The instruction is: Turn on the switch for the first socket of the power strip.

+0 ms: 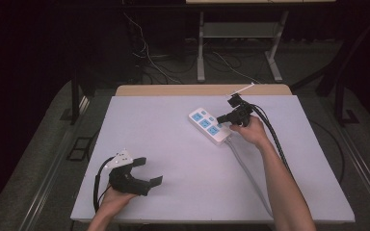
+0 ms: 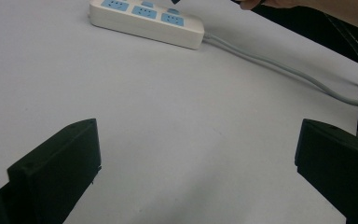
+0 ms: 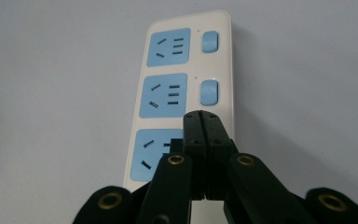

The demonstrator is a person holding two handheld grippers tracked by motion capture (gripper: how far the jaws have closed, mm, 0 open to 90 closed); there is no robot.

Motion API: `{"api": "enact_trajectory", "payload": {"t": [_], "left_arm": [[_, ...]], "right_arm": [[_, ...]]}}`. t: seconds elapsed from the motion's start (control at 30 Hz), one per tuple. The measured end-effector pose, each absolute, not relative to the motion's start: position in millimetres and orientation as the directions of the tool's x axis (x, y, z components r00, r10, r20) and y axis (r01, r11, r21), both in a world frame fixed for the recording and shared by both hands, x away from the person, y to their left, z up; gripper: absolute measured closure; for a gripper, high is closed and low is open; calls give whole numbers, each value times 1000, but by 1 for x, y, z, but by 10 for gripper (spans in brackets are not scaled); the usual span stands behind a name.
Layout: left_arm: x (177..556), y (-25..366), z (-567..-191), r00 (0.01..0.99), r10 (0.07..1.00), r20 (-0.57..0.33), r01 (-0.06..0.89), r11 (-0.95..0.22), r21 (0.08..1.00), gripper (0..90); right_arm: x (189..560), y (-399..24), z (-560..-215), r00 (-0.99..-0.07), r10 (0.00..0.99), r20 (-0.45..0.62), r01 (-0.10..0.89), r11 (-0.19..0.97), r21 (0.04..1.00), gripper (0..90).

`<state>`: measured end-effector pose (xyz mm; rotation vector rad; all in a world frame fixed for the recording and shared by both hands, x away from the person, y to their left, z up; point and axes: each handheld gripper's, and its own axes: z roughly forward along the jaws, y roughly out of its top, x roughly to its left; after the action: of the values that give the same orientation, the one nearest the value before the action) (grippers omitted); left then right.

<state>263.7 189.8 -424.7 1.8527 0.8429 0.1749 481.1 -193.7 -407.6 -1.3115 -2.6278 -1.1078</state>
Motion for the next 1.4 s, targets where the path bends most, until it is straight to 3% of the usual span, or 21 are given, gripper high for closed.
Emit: {"api": "enact_trajectory", "payload": {"t": [0.9, 1.4], "left_arm": [[263, 188, -425, 745, 621, -244, 462, -217, 860, 0], [263, 187, -426, 747, 619, -243, 463, -221, 858, 0]], "right_arm": [[479, -197, -420, -663, 690, 289, 684, 402, 609, 896], [479, -203, -425, -633, 692, 347, 712, 345, 611, 900]]}}
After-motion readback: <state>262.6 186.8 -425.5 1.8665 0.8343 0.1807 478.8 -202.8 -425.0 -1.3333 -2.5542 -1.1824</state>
